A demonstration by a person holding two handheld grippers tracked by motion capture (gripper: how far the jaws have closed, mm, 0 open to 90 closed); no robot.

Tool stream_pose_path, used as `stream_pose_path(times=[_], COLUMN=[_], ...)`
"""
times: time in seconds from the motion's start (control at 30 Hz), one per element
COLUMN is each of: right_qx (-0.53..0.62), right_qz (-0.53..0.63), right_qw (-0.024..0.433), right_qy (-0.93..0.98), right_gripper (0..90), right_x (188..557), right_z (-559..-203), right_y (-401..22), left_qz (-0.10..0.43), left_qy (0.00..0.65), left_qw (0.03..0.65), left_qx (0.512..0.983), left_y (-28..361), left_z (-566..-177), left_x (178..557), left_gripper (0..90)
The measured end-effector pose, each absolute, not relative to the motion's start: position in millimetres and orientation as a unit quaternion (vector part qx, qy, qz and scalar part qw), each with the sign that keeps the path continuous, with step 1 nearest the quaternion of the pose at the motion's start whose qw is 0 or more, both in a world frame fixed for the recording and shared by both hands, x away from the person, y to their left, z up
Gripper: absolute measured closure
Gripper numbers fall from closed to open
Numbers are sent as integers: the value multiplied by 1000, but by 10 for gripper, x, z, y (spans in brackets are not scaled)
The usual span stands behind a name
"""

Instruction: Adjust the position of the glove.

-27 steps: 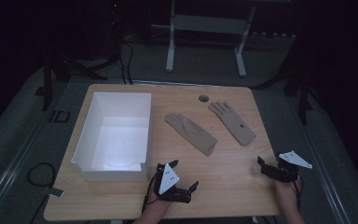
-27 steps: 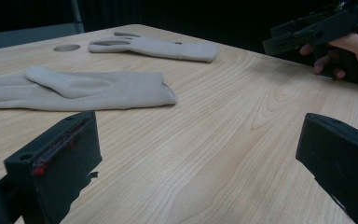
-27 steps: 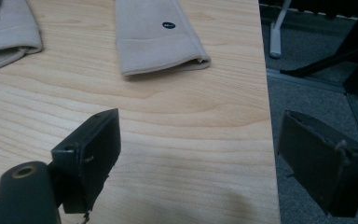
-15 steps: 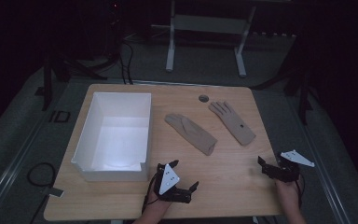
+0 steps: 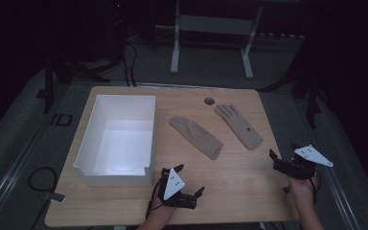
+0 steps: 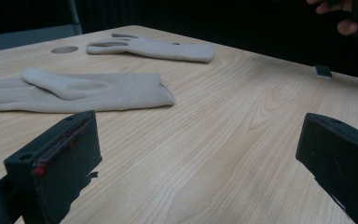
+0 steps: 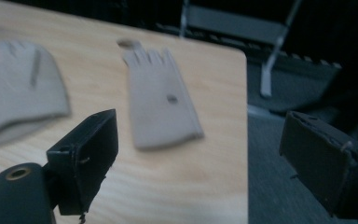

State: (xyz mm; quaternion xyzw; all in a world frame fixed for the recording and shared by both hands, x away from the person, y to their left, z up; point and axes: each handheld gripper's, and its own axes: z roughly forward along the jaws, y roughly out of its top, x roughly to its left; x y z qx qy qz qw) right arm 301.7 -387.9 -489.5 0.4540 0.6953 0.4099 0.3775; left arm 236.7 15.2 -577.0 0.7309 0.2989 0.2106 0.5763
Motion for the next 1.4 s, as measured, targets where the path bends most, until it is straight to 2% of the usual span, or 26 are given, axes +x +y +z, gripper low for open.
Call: stream_pose_path(times=[0.1, 0.37, 0.53, 0.6, 0.8, 1.07, 1.4], right_qx=[442, 417, 405, 407, 409, 381, 331], right_qz=[414, 408, 414, 412, 442, 439, 457], right_qw=[385, 370, 336, 336, 252, 248, 214], right_qy=[696, 723, 743, 743, 758, 775, 797], right_gripper=[116, 126, 134, 138, 131, 113, 227], right_x=[3032, 3126, 3199, 3207, 3350, 3480, 3679], right_z=[-4807, -4702, -4642, -4632, -4581, -4525, -4522], right_y=[-3839, -3697, -3595, -3567, -3410, -3138, -2792], left_qz=[211, 208, 207, 207, 206, 206, 203], left_qy=[299, 299, 299, 299, 299, 297, 297], left_qw=[576, 576, 577, 577, 577, 577, 578], left_qx=[731, 732, 732, 732, 732, 732, 732], left_y=[151, 153, 153, 153, 153, 151, 152], left_z=[-5770, -5769, -5769, -5769, -5769, -5769, -5769], left_x=[2367, 2371, 2371, 2371, 2372, 2371, 2373], left_gripper=[1, 1, 1, 1, 1, 1, 1])
